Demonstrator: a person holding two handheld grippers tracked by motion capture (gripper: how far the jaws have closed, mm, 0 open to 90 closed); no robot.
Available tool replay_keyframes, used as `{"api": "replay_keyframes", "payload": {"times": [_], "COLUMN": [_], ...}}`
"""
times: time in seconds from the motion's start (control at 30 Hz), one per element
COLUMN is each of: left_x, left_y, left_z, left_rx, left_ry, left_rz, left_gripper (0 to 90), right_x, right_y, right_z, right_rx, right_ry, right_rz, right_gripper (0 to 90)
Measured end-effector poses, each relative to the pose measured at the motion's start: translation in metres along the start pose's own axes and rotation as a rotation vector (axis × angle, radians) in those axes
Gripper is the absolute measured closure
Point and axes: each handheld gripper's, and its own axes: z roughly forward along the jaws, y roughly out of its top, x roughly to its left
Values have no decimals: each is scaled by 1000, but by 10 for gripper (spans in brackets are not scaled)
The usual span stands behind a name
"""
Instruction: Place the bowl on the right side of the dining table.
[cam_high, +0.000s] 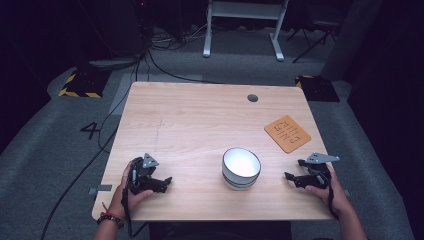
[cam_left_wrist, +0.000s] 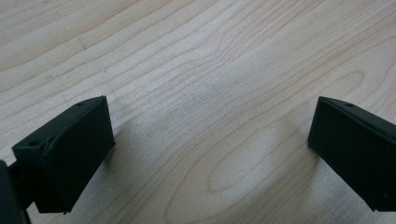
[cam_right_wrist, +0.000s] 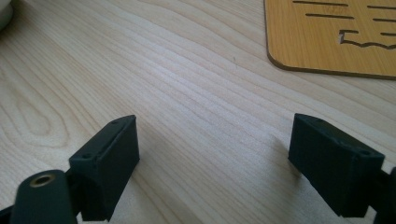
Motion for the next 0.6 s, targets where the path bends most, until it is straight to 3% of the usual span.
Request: {"api": "replay_keyframes", "payload": {"times": [0.43, 0.6], "left_x": [0, 0], "left_y": [0, 0], "left_z": [0, 0], "left_rx": [-1, -1], "left_ry": [1, 1], "left_rz": [0, 1], "left_gripper": [3, 3], "right_x": [0, 3], "right_y": [2, 6], "right_z": [-3, -8], "right_rx": [17, -8], "right_ry": [29, 31], "right_rz": [-24, -35], "right_gripper": [183, 201]}}
